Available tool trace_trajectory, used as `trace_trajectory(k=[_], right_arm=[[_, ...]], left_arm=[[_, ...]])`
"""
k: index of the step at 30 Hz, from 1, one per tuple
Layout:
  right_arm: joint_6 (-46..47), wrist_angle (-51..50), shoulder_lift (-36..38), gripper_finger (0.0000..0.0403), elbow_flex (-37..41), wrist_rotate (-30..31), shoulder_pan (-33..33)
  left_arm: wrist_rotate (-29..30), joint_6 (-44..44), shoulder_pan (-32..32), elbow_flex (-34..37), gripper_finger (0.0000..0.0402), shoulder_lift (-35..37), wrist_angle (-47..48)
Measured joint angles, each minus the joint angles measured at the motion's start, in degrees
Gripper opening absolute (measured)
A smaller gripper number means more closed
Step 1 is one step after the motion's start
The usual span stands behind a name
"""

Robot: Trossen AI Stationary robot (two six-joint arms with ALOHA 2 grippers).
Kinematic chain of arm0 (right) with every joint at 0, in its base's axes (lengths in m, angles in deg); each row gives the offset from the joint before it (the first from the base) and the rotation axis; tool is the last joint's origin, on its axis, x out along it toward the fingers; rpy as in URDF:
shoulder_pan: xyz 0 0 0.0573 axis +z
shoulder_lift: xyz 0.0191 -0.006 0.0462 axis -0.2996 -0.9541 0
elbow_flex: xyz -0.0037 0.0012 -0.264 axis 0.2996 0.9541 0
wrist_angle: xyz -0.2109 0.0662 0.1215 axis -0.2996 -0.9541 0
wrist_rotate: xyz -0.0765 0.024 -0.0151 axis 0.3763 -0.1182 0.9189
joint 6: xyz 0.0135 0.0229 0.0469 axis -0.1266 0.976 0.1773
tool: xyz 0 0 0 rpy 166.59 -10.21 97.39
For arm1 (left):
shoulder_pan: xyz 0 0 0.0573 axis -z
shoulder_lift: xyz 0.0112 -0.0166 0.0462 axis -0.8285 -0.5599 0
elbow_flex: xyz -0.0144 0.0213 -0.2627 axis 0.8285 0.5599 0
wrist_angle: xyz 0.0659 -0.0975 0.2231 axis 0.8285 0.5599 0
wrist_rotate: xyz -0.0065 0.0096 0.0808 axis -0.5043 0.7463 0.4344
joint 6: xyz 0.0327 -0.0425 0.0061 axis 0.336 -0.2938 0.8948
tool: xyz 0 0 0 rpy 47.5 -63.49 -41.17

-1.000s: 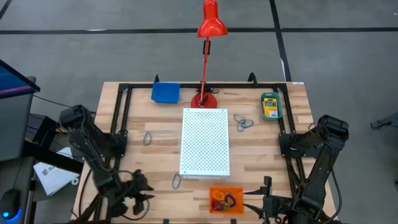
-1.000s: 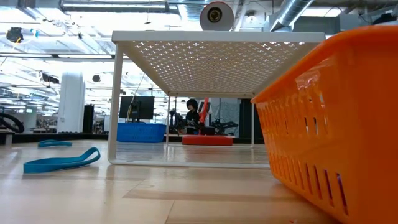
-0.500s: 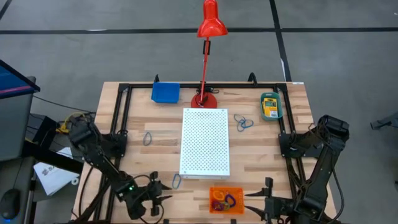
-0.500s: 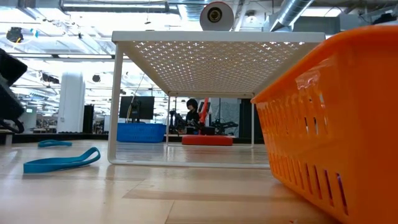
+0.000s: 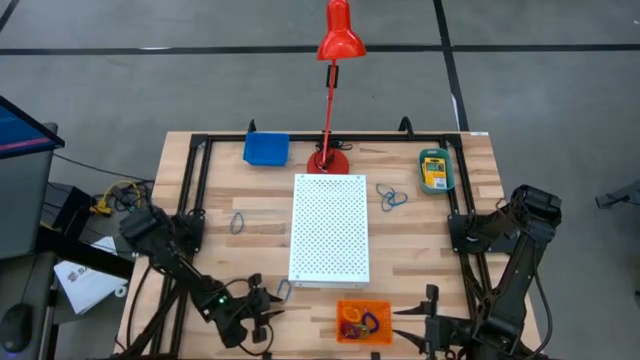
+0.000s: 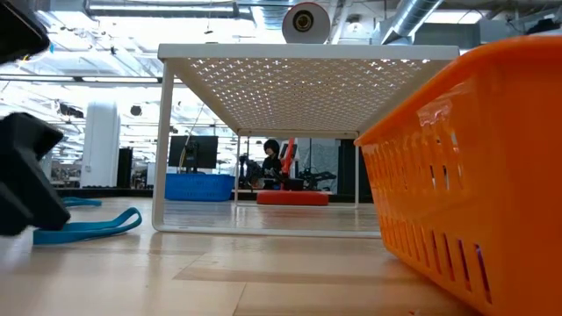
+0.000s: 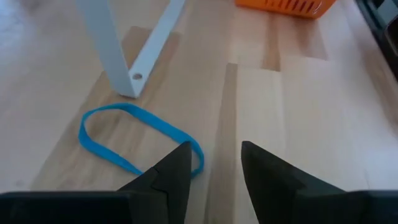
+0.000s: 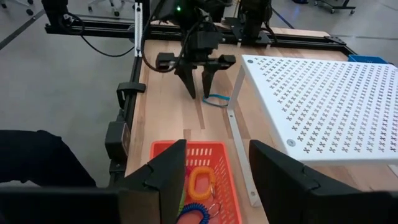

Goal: Pick & Place Office Desk Supplies
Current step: Put the blue rubber band into the blue bin

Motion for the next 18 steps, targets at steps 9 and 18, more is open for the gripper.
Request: trace_trajectory(k=[9,18], right_arm=[[0.37,-0.03,0.00,0.0171,0.00,-0.08,0.00],[0.42,0.00,0.00,0.0171,0.00,-0.21,0.00]], left_arm=[[-2.19,1.51,-2.53,0.00,0.0118,-0.12,0.82],[-3.66,-1.70,-3.41,-0.20,0.0044,0.05,3.98]])
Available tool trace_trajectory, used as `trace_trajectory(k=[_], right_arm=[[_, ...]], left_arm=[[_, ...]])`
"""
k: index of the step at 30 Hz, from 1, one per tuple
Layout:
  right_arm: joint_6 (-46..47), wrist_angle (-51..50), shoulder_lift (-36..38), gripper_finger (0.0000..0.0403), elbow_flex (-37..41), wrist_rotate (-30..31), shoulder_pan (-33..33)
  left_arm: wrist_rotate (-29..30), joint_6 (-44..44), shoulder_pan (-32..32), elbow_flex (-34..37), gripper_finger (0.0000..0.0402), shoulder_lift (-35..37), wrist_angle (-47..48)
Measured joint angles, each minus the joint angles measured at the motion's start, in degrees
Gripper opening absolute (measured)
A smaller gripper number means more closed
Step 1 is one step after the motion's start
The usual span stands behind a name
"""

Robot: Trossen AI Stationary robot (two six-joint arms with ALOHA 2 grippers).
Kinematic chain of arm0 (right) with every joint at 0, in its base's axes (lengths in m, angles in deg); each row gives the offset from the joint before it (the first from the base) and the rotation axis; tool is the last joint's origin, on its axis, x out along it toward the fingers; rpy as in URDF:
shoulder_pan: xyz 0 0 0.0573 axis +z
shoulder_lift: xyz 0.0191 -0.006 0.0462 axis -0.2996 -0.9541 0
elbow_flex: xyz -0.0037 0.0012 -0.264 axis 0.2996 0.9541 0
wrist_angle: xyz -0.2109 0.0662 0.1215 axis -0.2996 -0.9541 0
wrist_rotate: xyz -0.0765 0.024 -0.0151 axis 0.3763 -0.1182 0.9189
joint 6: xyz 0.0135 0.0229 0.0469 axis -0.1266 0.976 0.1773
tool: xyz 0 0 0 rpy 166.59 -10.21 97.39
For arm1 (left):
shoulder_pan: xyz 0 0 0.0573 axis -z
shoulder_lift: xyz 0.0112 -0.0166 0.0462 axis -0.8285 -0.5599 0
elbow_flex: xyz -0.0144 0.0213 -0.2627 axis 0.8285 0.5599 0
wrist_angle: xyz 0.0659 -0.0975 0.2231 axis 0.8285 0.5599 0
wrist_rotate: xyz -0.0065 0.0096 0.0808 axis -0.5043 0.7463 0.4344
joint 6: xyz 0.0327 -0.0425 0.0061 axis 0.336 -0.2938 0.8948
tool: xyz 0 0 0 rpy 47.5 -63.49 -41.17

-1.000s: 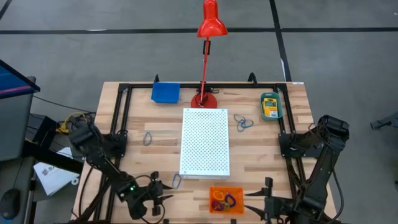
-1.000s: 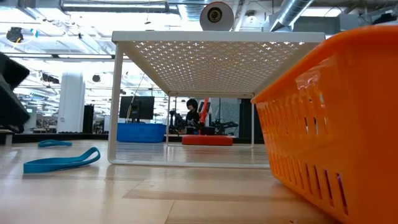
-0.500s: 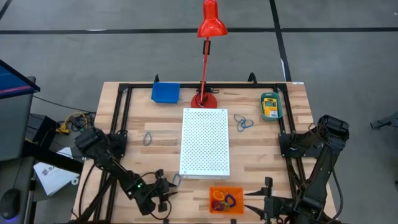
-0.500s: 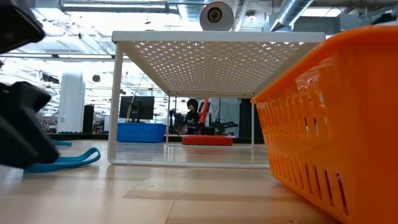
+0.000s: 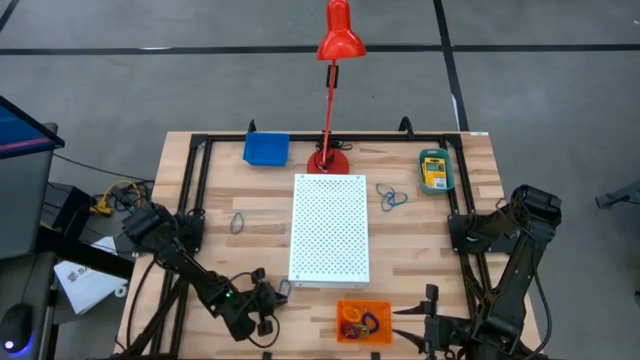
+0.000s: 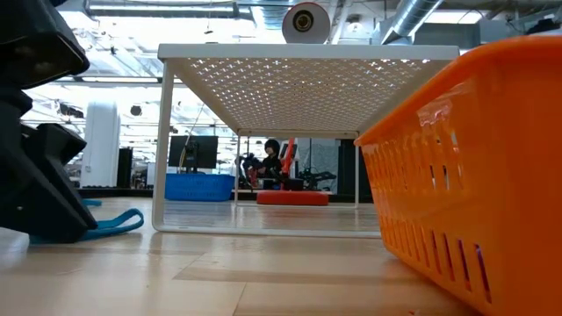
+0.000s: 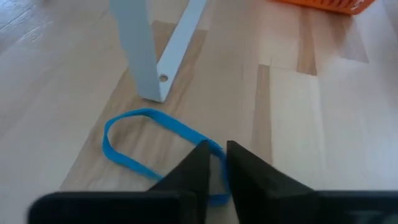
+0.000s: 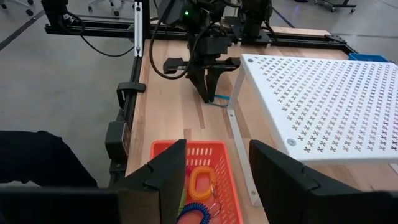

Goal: Pick & Place Office Desk Supplies
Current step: Put the blue rubber band into the blue bin

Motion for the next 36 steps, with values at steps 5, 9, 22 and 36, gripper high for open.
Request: trace_trajectory(k=[5,9,22,36], right_arm=[[0.02,0.04,0.00,0.0171,0.00,-0.18,0.00],[0.02,0.20,0.00,0.0171,0.00,-0.18,0.00],[0.02,0.17,0.00,0.0171,0.00,-0.18,0.00],[0.02,-0.04,-0.02,0.0171,0.00,-0.18,0.00]], left_arm=[[1.85,-1.50,1.03,-0.03,0.0005,-0.04,1.22],[2.29,-2.92,1.69,0.00,0.0001,0.11,2.20],[8.94,-16.20,4.94,-8.64,0.0000,-0.10,30.24],[16.48,-31.81,1.78,-22.03,0.0000,0.03,70.43]])
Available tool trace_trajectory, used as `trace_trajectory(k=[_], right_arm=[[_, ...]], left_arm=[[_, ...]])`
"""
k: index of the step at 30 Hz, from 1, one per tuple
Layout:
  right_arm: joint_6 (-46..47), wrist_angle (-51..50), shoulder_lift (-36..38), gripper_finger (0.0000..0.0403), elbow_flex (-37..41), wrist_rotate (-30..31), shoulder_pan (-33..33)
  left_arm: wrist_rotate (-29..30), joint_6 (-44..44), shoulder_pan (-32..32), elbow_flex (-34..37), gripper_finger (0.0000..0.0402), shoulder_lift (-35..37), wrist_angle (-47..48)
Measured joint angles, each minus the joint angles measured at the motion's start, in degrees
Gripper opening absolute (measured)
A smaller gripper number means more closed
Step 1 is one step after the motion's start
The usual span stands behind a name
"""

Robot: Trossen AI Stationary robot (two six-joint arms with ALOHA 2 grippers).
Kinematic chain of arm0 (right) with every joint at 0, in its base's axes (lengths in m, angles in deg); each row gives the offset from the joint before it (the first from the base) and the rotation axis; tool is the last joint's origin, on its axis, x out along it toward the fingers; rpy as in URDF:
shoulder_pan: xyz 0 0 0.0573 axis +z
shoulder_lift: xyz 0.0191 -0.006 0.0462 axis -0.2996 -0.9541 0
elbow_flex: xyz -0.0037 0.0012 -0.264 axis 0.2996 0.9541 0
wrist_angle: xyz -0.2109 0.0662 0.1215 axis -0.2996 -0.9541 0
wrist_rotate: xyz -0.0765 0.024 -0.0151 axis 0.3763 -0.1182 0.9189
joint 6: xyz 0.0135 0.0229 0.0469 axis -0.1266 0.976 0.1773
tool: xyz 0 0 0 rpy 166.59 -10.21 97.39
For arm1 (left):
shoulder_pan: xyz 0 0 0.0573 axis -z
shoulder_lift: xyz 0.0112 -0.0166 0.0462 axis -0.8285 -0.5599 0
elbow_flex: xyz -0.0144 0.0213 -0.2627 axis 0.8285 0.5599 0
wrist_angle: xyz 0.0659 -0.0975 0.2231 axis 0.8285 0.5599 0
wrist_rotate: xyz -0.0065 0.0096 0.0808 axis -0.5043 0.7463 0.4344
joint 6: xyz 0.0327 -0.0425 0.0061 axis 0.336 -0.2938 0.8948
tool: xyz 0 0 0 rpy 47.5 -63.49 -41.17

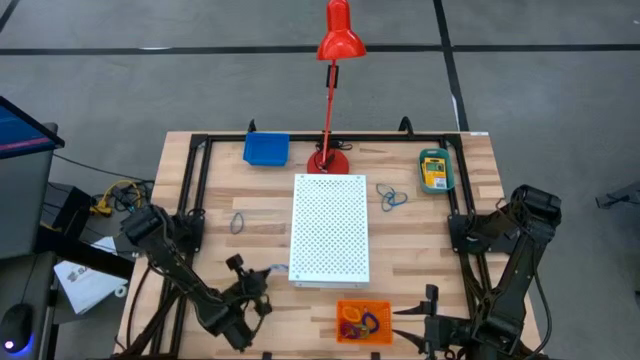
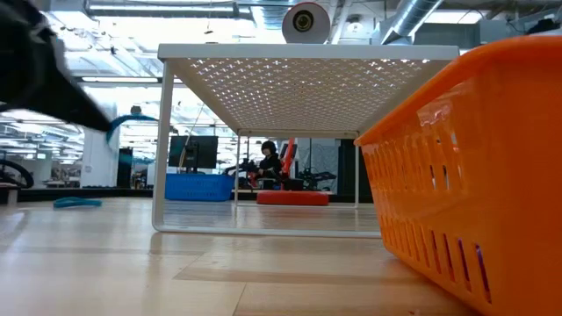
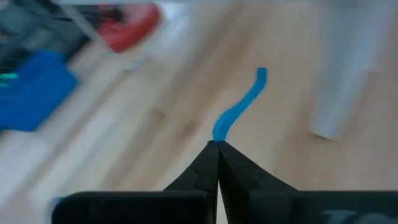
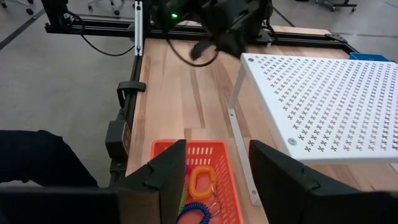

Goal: Pick & Place Office Desk Supplies
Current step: Put the blue rubber band into the blue bin

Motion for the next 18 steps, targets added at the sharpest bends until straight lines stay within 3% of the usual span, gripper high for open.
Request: trace_trajectory(k=[6,12,18], right_arm=[[0.00,-0.07,-2.00,0.0171,0.07,0.00,0.00],[-0.38,-0.44,-3.30,0.0171,0.09,0.21,-0.18],[-0.44,-0.40,-3.30,0.0171,0.07,1.35,0.00]], left_arm=[[1.65,-6.27,-4.18,-0.11,0.0000,4.67,12.86],[5.74,-6.75,-11.42,-0.13,0.0000,14.74,21.66],[12.18,4.08,-23.58,-0.11,0.0000,28.04,23.11]])
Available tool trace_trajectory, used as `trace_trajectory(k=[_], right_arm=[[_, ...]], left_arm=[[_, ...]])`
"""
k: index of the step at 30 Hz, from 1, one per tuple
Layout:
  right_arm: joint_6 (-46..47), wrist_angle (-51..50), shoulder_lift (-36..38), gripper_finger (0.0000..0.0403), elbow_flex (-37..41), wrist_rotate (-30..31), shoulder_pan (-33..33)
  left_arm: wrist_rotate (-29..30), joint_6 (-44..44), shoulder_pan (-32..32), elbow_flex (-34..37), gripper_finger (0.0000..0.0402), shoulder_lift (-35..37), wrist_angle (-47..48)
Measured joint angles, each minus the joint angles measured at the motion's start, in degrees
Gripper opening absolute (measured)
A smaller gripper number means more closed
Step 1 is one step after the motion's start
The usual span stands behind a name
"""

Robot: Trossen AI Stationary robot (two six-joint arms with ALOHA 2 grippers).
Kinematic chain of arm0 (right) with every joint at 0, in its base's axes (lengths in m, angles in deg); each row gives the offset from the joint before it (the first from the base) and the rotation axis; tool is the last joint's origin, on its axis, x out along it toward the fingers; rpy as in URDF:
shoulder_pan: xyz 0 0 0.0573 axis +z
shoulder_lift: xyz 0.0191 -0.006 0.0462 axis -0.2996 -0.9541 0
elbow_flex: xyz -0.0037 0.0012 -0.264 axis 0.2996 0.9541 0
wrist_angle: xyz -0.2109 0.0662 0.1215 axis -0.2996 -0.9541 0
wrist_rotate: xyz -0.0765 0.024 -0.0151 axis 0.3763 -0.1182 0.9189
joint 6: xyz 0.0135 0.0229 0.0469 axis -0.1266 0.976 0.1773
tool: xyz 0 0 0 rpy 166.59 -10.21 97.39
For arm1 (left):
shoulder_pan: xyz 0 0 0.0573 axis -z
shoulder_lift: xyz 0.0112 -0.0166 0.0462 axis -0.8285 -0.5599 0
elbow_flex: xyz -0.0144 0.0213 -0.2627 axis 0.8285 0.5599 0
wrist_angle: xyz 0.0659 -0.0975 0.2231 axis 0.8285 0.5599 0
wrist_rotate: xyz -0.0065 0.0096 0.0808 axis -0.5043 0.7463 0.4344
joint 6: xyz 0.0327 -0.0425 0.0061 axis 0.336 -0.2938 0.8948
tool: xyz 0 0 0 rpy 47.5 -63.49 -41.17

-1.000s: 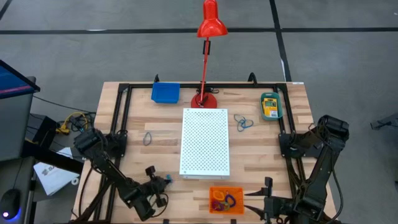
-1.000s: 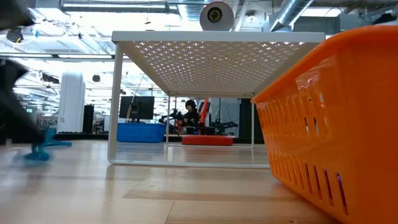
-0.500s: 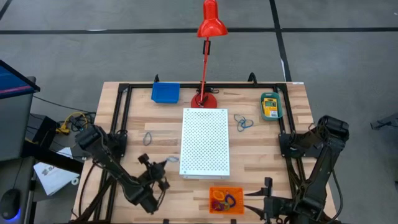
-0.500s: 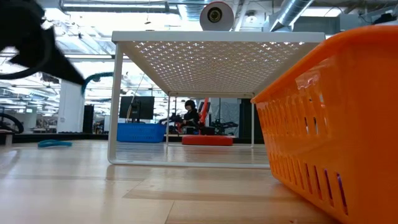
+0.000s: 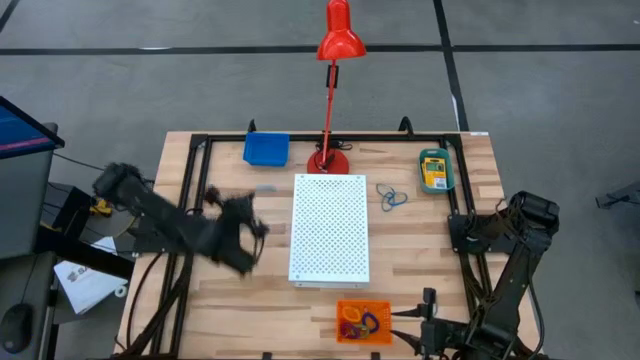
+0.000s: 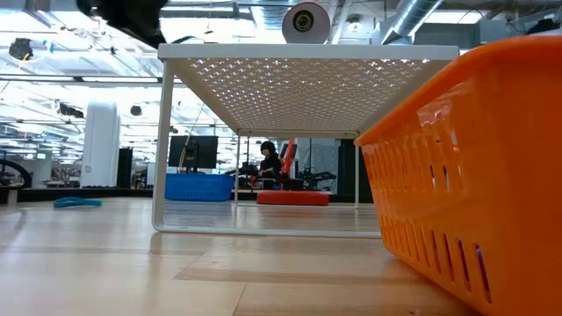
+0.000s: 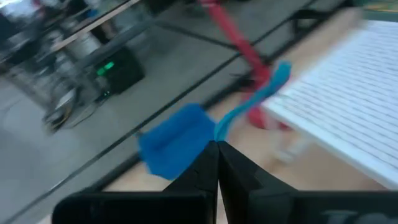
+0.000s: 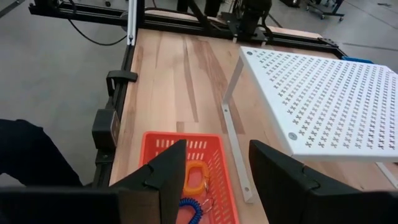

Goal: Pick & Place Office Desk Supplies
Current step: Put the blue rubber band into the blue bin

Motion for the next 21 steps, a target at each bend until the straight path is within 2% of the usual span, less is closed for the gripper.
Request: trace_trajectory(k=[3,6,10,12,15,21], right_arm=[[0.00,0.31,0.00,0.0171,0.00,0.04,0.00],[-0.02,0.30,0.00,0.0171,0.00,0.12,-0.01],[-0.04,0.23,0.00,0.0171,-0.02,0.13,-0.53],[-0.05,0.22,0.00,0.0171,-0.04,0.13,-0.55],[-0.04,0.20,0.00,0.0171,-0.04,0.15,-0.57],[-0.04,0.17,0.00,0.0171,-0.09,0.13,0.04]], left_arm=[[0.38,11.21,-8.82,0.00,0.0000,6.47,-3.81],[-0.47,27.36,-18.04,0.00,0.0000,12.14,-13.83],[-11.27,52.27,-29.97,0.00,0.0000,16.63,-34.02],[-17.48,61.69,-34.87,0.00,0.0000,17.15,-43.21],[-25.07,69.00,-41.73,0.00,0.0000,16.71,-51.18],[-37.68,70.26,-54.56,0.00,0.0000,10.91,-54.51]])
